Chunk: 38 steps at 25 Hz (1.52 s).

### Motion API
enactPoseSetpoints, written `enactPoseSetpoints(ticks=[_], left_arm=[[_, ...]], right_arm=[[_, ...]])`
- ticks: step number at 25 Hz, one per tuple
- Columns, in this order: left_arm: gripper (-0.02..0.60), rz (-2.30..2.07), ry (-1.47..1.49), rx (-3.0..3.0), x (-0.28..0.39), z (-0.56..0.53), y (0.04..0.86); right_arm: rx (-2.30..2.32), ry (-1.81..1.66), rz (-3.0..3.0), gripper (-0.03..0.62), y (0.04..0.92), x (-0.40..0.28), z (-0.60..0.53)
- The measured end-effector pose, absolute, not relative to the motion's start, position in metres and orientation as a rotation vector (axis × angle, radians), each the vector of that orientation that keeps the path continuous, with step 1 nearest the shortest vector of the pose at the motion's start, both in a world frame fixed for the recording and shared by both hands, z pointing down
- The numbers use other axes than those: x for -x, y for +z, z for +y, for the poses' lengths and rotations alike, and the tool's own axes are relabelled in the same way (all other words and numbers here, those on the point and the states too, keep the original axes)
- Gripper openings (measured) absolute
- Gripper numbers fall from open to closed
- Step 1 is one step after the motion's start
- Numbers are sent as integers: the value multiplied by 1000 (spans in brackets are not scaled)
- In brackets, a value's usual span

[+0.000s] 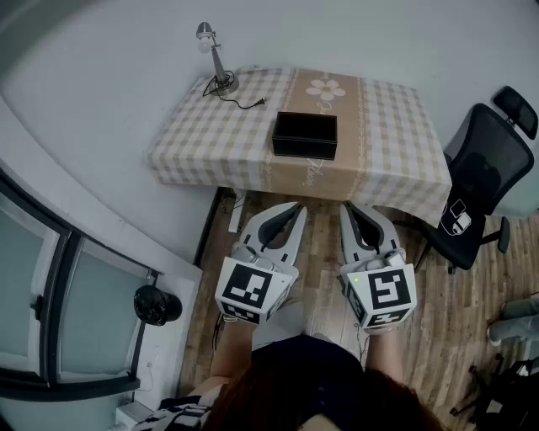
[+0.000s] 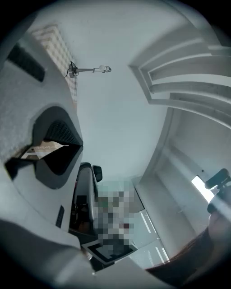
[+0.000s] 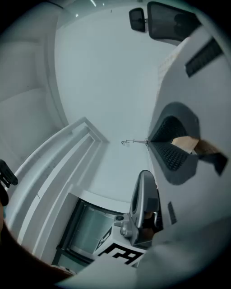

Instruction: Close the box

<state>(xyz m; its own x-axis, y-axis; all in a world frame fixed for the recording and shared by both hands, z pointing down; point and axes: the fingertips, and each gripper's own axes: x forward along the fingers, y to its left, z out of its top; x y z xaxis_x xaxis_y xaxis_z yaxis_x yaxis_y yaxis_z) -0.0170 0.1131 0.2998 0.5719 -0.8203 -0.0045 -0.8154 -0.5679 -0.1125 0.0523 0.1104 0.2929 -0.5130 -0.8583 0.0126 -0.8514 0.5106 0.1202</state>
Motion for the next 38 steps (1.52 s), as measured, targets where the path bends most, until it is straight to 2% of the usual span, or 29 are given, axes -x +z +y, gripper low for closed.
enactPoseSetpoints(ticks=[22,38], left_arm=[[26,1305,-90,2731,34,32,307],[27,1263,-27,2780,43,-3,303]], right_arm=[[-1550,164,-2706,17,309,-34,38],[-1615,78,-2640,17,306,-23,8]])
